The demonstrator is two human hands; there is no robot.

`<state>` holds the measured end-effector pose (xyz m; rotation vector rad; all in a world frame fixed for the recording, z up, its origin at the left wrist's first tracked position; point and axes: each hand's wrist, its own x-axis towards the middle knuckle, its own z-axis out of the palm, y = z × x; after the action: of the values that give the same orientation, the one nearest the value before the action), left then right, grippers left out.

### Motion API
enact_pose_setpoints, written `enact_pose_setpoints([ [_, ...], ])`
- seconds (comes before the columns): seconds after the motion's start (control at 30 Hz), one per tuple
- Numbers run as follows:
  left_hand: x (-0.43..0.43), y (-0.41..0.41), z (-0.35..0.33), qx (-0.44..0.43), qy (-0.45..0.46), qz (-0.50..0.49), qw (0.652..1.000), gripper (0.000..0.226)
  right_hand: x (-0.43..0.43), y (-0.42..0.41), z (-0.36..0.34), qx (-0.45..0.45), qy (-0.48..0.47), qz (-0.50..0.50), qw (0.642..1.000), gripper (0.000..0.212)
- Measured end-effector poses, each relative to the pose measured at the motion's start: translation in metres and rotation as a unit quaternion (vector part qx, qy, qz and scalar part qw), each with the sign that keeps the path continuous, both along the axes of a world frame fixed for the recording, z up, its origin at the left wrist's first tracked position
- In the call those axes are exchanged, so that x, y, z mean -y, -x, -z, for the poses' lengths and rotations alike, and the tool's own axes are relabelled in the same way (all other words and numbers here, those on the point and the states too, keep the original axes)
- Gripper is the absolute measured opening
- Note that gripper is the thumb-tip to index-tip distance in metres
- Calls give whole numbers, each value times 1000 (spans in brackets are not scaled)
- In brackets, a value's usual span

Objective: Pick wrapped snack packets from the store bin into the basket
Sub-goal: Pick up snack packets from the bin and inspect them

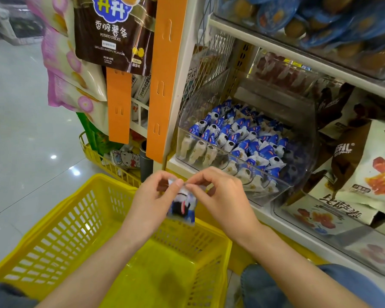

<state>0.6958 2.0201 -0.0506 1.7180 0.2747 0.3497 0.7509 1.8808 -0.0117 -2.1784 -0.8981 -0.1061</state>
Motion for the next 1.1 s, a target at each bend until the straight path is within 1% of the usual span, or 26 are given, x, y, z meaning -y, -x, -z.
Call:
enact_pose_setpoints([
  [0.03, -2, 0, 1, -15, -5, -25, 1000, 10, 1, 0, -2, 23, -8, 10, 1000, 2],
  [0.07, -3, -1, 1, -43, -1, -44, 998, 12, 2, -1, -4, 42, -21, 18, 999, 2],
  [0.1, -5, -1, -1, -82, 25, -49, 995, 19, 3, -1, -5, 59, -34, 22, 997, 3],
  [0.17, -5, -2, -9, -164, 130, -10, 978, 39, 5, -1, -7, 96, -39, 10, 995, 4],
  [0.2, -3, -2, -13, -184, 182, 24, 966, 47, 5, 0, -7, 114, -28, -7, 993, 4],
  [0.23, -3, -1, -15, -187, 224, 51, 955, 50, 5, 2, -5, 132, -9, -28, 991, 6],
  [0.3, -3, 2, -16, -148, 286, 73, 944, 45, 4, 7, -2, 172, 39, -74, 982, 12],
  [0.37, -6, 3, -15, -94, 310, 70, 943, 34, 4, 8, 0, 207, 81, -107, 969, 16],
  [0.4, -7, 2, -15, -74, 306, 58, 947, 29, 4, 9, 2, 207, 95, -117, 967, 16],
  [0.43, -8, 2, -15, -60, 297, 40, 952, 23, 3, 9, 3, 185, 98, -116, 971, 16],
  [0.47, -9, 1, -15, -52, 284, 23, 957, 19, 2, 11, 3, 134, 80, -101, 983, 15],
  [0.5, -8, 1, -14, -49, 268, 16, 962, 19, 0, 12, 2, 58, 38, -69, 995, 14],
  [0.53, -8, 1, -13, -52, 249, 18, 967, 19, -1, 12, 1, -24, -14, -28, 999, 13],
  [0.6, -6, 1, -13, -61, 225, 35, 972, 20, -4, 9, -1, -174, -87, 38, 980, 14],
  [0.67, -3, 2, -13, -53, 190, 53, 979, 21, -6, 3, -2, -302, -142, 41, 942, 7],
  [0.73, 1, 2, -12, -26, 127, 47, 990, 18, -8, 1, -2, -380, -175, 24, 908, 14],
  [0.77, 2, 3, -10, -11, 78, 32, 996, 17, -9, 1, -2, -393, -181, 24, 901, 16],
  [0.8, 2, 5, -7, 3, 10, 10, 1000, 19, -9, 1, -2, -395, -181, 31, 900, 16],
  [0.87, 1, 8, -3, 33, -136, -19, 990, 23, -9, 2, 3, -377, -171, 59, 908, 23],
  [0.9, 1, 9, -2, 43, -186, -15, 981, 21, -8, 2, 5, -366, -164, 71, 913, 27],
  [0.97, 3, 10, 0, 39, -225, 10, 973, 23, -9, 3, 8, -346, -151, 79, 922, 25],
  [1.03, 4, 10, 4, 26, -216, 15, 976, 30, -11, 5, 9, -340, -144, 69, 927, 19],
  [1.1, 3, 9, 6, 19, -191, 2, 981, 30, -12, 7, 10, -344, -143, 47, 927, 13],
])
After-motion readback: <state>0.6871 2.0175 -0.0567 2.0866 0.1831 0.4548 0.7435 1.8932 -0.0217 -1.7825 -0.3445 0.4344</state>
